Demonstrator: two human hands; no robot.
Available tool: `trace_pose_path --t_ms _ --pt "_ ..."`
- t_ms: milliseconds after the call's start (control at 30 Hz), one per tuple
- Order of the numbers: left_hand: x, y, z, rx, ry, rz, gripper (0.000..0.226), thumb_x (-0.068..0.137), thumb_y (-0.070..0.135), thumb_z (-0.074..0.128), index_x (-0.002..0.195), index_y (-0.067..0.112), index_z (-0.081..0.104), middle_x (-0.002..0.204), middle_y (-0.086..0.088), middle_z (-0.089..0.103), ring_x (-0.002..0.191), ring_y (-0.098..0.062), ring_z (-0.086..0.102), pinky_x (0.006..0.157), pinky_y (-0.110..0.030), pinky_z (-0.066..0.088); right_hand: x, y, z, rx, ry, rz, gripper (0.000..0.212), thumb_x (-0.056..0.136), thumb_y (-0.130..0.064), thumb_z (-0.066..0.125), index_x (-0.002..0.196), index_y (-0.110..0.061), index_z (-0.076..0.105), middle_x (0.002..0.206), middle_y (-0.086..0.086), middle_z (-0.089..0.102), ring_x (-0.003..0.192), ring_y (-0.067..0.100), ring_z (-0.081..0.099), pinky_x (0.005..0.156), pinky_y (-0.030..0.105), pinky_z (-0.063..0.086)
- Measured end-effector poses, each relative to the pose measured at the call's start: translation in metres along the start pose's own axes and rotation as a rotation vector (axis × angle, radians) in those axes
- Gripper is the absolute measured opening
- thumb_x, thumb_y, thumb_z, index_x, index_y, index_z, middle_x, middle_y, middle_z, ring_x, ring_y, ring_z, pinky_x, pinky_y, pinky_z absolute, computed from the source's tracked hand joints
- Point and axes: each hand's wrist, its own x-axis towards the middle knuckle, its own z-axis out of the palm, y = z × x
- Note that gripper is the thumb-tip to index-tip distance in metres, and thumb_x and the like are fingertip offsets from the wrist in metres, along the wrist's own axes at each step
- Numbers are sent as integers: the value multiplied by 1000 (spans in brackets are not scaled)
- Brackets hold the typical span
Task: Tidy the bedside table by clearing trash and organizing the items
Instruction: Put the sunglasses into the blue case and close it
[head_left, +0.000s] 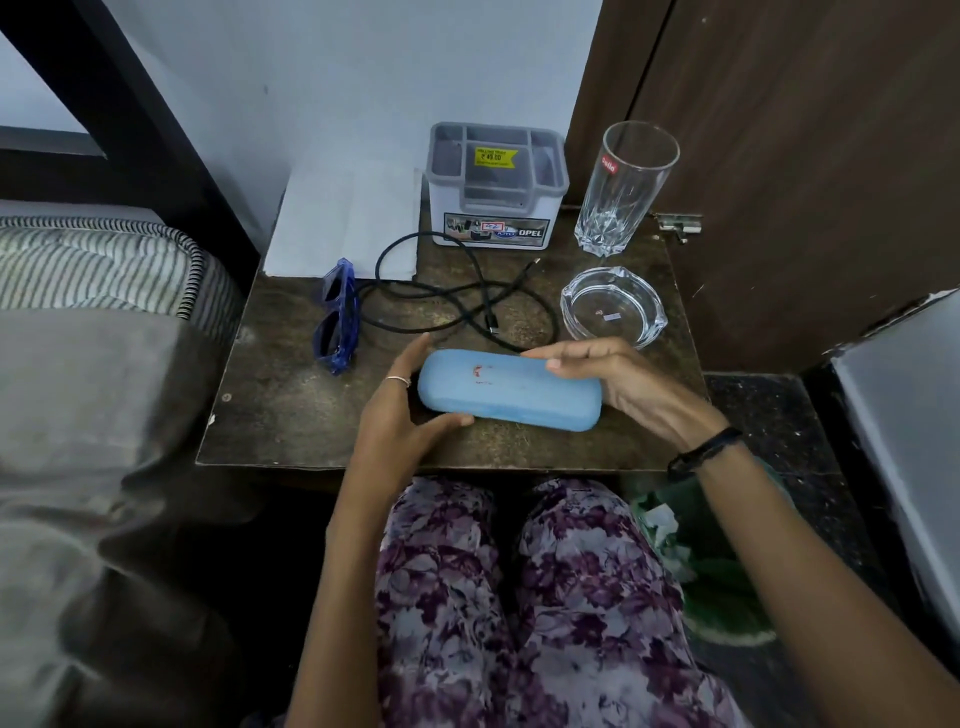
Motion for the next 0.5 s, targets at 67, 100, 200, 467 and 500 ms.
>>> trace_pose_path --t_ms 67,100,200,467,500 --pt "2 -1 1 31 -16 17 80 67 12 80 137 14 40 127 6 47 117 -5 43 89 -4 37 2 -2 -1 -78 -21 -25 24 91 -7 53 107 -17 66 107 7 66 95 15 63 84 22 47" --pt "3 0 2 53 -16 27 77 67 15 80 134 16 43 127 4 48 115 -5 43 89 -10 37 3 -3 -1 -134 -28 -44 25 91 -7 53 109 -16 66 106 4 66 92 10 63 82 18 45" --pt "4 -1 3 103 5 53 76 65 19 82 132 18 46 123 5 49 110 -5 43 87 -16 35 2 -6 0 -316 -3 -118 30 92 -7 53 121 -8 61 114 3 64 93 -2 60 83 11 45" --pt "3 0 4 138 83 49 67 68 33 78 127 20 51 117 11 50 106 -3 45 76 4 34 -10 -2 25 -1041 213 -556 46 84 -32 68 126 -18 59 125 -2 54 114 13 50 97 30 44" --pt "3 1 4 128 93 45 64 69 33 78 126 19 52 116 11 50 105 -4 46 76 6 34 -10 -1 26 -1111 226 -589 48 82 -33 69 127 -18 58 124 -2 54 113 14 51 93 30 46"
